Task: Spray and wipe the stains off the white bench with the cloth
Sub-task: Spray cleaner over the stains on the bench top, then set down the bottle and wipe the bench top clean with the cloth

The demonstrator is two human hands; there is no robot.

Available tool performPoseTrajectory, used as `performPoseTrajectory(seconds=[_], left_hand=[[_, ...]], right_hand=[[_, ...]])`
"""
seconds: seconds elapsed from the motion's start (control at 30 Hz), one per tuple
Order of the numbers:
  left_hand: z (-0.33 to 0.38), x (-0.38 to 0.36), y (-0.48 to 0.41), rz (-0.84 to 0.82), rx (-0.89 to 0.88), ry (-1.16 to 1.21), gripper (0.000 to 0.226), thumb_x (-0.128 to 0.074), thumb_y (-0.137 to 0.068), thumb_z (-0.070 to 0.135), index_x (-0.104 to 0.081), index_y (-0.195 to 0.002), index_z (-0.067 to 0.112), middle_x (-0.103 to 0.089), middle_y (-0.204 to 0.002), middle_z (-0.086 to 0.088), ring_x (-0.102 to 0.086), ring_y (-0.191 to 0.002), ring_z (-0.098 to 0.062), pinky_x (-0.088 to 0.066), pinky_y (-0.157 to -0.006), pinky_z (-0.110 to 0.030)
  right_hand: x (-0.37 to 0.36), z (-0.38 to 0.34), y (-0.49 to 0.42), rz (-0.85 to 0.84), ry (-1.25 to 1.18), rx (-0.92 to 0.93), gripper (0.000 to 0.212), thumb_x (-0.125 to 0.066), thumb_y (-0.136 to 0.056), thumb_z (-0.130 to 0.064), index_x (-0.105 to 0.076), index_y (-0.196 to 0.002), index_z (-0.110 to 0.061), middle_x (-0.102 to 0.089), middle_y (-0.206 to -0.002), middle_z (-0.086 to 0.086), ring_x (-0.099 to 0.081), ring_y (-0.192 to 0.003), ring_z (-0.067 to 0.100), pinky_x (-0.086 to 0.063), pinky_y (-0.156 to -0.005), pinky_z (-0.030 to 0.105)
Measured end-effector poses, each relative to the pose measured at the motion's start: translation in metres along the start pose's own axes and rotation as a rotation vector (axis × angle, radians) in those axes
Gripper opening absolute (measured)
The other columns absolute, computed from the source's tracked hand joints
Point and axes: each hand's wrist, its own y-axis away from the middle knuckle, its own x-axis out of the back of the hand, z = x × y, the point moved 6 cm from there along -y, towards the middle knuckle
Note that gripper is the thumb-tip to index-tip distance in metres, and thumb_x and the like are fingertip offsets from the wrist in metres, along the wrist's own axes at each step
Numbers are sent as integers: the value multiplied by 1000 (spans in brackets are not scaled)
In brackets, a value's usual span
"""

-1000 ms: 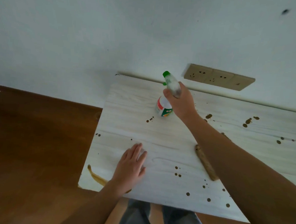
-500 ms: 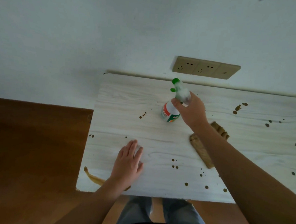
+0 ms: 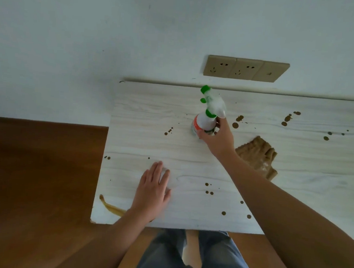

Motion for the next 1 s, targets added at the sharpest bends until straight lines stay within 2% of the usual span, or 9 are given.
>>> performPoseTrajectory(seconds=[0.13, 0.3, 0.4, 0.5, 0.6, 0.67, 0.77, 0.9, 1.0], left_hand=[[1, -1, 1, -27, 15, 25, 68, -43, -101, 49, -33, -158, 13, -20, -169, -18, -19, -158, -35, -33, -123, -51], [1, -2, 2, -22, 7, 33, 67, -48, -99, 48, -37, -155, 12, -25, -168, -20, -24, -156, -36, -36, -121, -52], [6, 5, 0, 3, 55, 77, 63, -55, -98, 45, -44, -150, 11, -31, -165, -19, -29, -154, -36, -38, -120, -52], [24, 14, -6, 72, 82, 126, 55, -55, -99, 40, -50, -144, 10, -42, -159, -18, -39, -149, -36, -40, -118, -52], [52, 10, -12, 80, 17, 119, 54, -53, -99, 39, -52, -144, 9, -45, -157, -18, -43, -146, -36, -41, -117, -51], [70, 2, -13, 66, -15, 96, 54, -51, -100, 40, -52, -143, 9, -45, -157, -20, -44, -146, -37, -42, -116, -51], [84, -8, -10, 49, 28, 98, 57, -57, -97, 40, -51, -144, 7, -41, -160, -21, -38, -149, -38, -40, -117, -51], [95, -10, -11, 41, 106, 104, 60, -60, -97, 39, -47, -146, 8, -35, -163, -19, -30, -153, -37, -36, -120, -53], [95, -10, -11, 48, 98, 76, 58, -51, -100, 43, -47, -147, 8, -35, -163, -19, -30, -153, -36, -37, -119, -52]], right_hand=[[-7, 3, -9, 23, -1, 26, 72, -83, -73, -48, -48, -131, -26, -61, -121, -7, -60, -107, 13, -55, -89, 32], [2, 19, -1, -68, 189, 17, 79, -76, -82, -36, -37, -148, -22, -50, -144, 1, -48, -131, 21, -44, -109, 42], [27, 40, 25, -80, 272, 19, 70, -69, -90, -35, -36, -150, -22, -44, -150, -1, -41, -138, 17, -38, -114, 40], [64, 64, 52, -21, 284, 17, 58, -66, -92, -35, -46, -145, -22, -50, -144, -4, -43, -135, 14, -38, -113, 38], [107, 100, 68, 60, 285, -61, 54, -66, -91, -33, -50, -140, -21, -54, -138, -2, -50, -127, 18, -42, -105, 39], [133, 125, 70, 91, 295, -131, 52, -65, -92, -31, -50, -140, -19, -55, -135, 0, -55, -121, 21, -48, -99, 40], [163, 156, 59, 110, 280, -293, 56, -66, -92, -34, -48, -142, -15, -53, -137, 7, -54, -122, 25, -45, -96, 38], [179, 174, 36, 82, 170, -372, 60, -70, -89, -36, -47, -141, -15, -60, -129, 4, -61, -110, 21, -49, -93, 37], [166, 169, 20, -23, 115, -350, 58, -72, -88, -32, -49, -137, -14, -65, -114, 0, -63, -100, 20, -51, -89, 36]])
